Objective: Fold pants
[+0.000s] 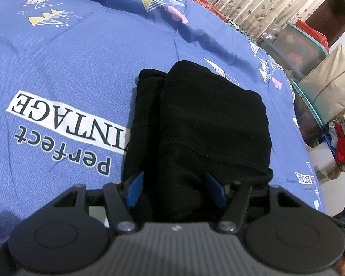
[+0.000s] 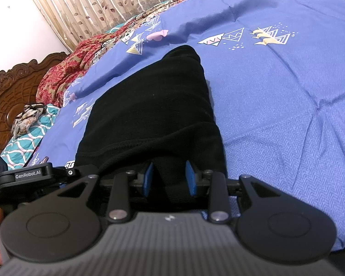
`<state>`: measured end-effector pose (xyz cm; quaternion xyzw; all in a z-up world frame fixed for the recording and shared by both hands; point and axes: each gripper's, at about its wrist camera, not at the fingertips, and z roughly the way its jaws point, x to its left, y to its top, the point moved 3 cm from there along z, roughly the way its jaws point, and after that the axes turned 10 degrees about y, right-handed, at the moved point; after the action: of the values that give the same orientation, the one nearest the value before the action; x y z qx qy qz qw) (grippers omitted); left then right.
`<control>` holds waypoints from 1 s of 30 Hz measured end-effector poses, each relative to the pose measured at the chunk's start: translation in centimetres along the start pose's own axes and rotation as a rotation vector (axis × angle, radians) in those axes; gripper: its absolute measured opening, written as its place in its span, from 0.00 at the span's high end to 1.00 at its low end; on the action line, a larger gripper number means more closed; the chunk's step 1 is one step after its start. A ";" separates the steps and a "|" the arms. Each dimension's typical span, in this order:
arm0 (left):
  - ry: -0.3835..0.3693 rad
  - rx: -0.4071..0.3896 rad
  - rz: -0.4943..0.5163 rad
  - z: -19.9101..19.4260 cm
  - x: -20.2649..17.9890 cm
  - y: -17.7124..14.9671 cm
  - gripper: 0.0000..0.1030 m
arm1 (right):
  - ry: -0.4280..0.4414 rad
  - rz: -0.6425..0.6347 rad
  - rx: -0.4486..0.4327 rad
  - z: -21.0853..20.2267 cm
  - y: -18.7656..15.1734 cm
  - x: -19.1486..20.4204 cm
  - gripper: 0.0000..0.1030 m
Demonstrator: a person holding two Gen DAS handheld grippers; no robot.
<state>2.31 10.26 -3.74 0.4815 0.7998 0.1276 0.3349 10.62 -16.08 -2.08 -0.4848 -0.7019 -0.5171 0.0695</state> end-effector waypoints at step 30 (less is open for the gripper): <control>-0.002 0.001 0.010 0.1 -0.2 -0.1 0.37 | 0.001 0.001 -0.001 0.0 0.0 0.0 0.67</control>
<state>2.35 10.08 -3.74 0.4859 0.7972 0.1283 0.3346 10.59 -16.05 -2.10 -0.4850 -0.7014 -0.5176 0.0702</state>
